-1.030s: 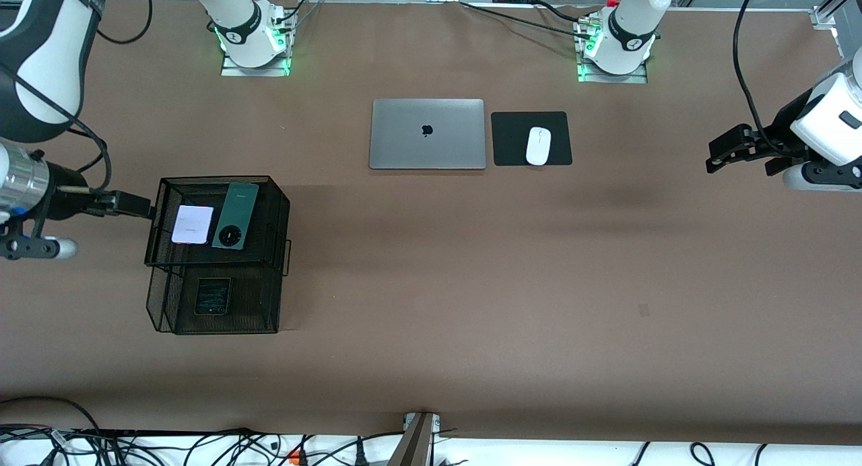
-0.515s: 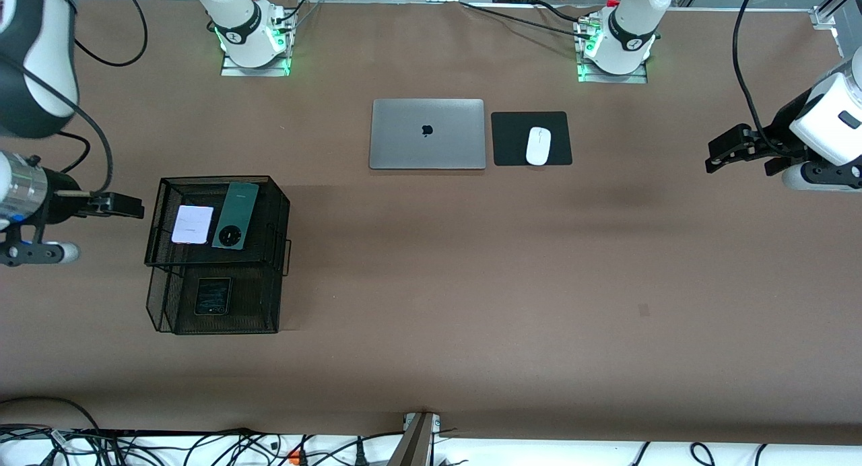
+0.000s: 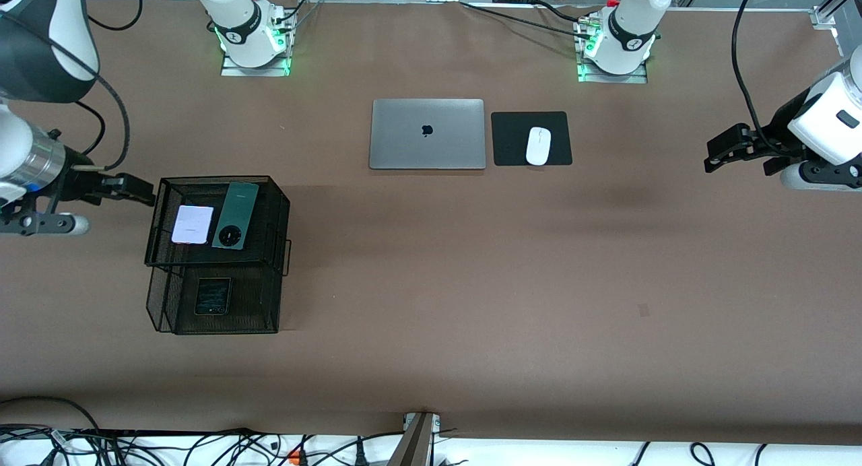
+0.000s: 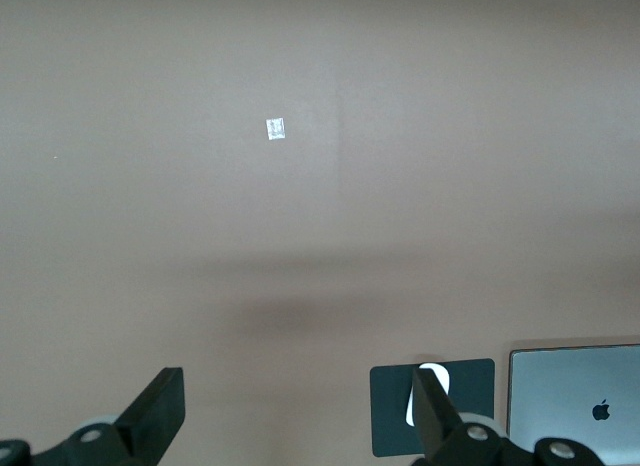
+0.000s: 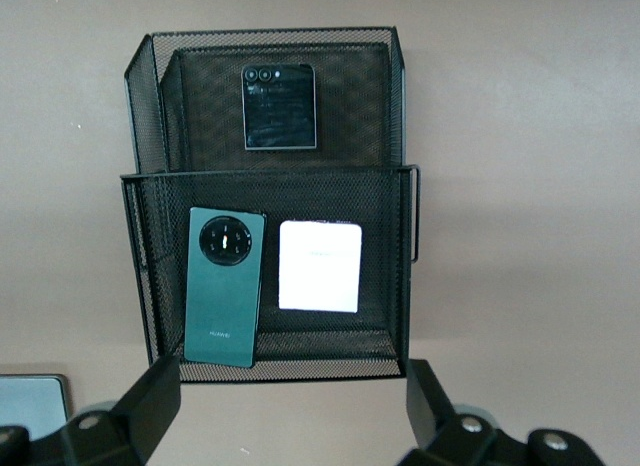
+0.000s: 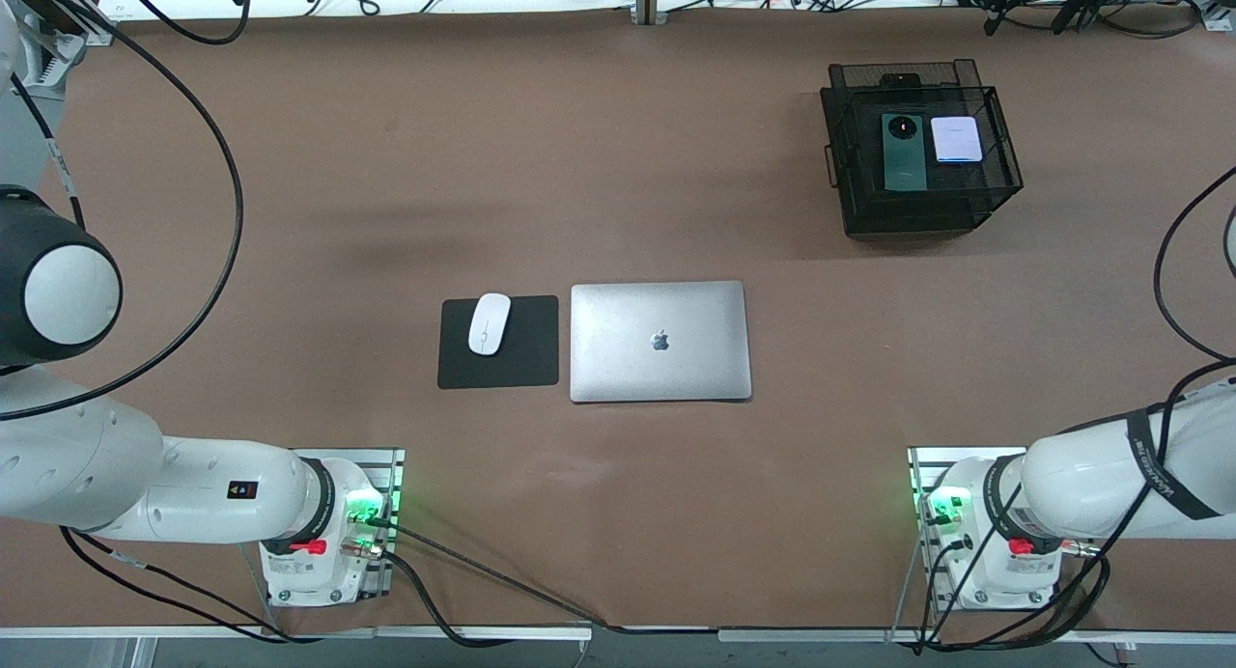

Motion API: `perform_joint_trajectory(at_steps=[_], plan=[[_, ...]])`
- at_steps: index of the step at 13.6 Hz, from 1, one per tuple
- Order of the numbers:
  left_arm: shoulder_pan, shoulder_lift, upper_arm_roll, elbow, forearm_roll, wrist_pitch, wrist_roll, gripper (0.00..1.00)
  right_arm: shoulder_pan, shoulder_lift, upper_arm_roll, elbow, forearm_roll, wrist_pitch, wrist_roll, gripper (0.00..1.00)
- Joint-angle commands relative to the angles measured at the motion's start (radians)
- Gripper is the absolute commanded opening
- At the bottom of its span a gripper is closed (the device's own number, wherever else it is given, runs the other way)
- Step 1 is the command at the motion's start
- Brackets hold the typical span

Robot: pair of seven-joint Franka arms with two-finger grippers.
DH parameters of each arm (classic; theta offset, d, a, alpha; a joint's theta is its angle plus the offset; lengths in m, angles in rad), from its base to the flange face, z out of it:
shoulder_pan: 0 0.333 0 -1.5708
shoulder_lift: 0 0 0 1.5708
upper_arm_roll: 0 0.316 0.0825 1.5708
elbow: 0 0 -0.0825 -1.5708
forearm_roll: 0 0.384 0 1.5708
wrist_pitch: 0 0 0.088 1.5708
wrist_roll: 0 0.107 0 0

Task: Place phones with both arms

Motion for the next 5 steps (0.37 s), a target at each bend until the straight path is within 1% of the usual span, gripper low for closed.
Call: perform_joint_trajectory(at_steps=[1,5], plan=[[0.004,-0.015,-0.008,-0.004,0.009,-0.005,-0.006,1.00,-0.011,-0.049,0.023,-0.065,-0.014,0.035,0.016,0.99],[0.004,-0.017,-0.010,-0.004,0.009,-0.010,-0.006,1.00,0.002,-0.038,0.021,-0.039,-0.008,0.024,0.020,0.99]])
